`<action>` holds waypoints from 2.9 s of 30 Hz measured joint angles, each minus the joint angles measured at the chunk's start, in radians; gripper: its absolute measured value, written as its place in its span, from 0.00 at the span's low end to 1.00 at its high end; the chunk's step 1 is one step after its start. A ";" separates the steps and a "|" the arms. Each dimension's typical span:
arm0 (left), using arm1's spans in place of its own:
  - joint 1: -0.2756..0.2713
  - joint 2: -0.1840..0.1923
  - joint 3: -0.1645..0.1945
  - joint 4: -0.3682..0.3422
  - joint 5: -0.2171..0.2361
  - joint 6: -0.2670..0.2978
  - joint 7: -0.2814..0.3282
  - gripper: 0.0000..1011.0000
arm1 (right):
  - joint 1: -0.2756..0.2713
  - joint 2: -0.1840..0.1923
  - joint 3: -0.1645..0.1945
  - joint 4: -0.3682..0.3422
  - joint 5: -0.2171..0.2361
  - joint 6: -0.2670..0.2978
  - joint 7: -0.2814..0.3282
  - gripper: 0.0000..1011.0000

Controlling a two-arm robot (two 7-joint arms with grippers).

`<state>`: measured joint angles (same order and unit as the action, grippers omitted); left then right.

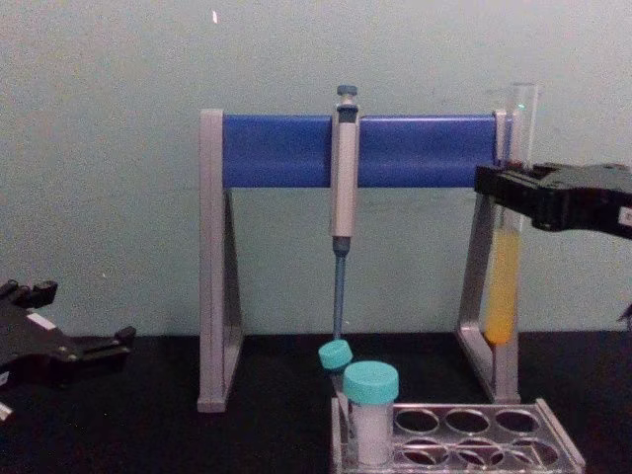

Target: Pick up the test tube from the test tube rack, shake it, then place it back into the test tube rack.

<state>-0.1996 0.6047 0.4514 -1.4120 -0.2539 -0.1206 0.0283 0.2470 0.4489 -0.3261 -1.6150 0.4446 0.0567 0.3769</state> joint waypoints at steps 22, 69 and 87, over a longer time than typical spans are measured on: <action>0.000 0.000 0.000 0.000 0.000 0.000 0.000 1.00 | -0.030 -0.016 -0.044 -0.077 0.024 0.027 0.043 0.23; 0.000 0.000 0.000 0.000 0.000 0.000 0.000 1.00 | 0.016 -0.006 -0.001 -0.010 -0.018 0.035 -0.007 0.23; 0.000 0.000 0.000 0.000 0.000 0.000 0.000 1.00 | -0.068 0.020 -0.015 -0.130 0.003 0.082 0.014 0.23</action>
<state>-0.1996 0.6047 0.4514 -1.4120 -0.2539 -0.1205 0.0282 0.1787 0.4687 -0.3416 -1.7447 0.4473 0.1387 0.3913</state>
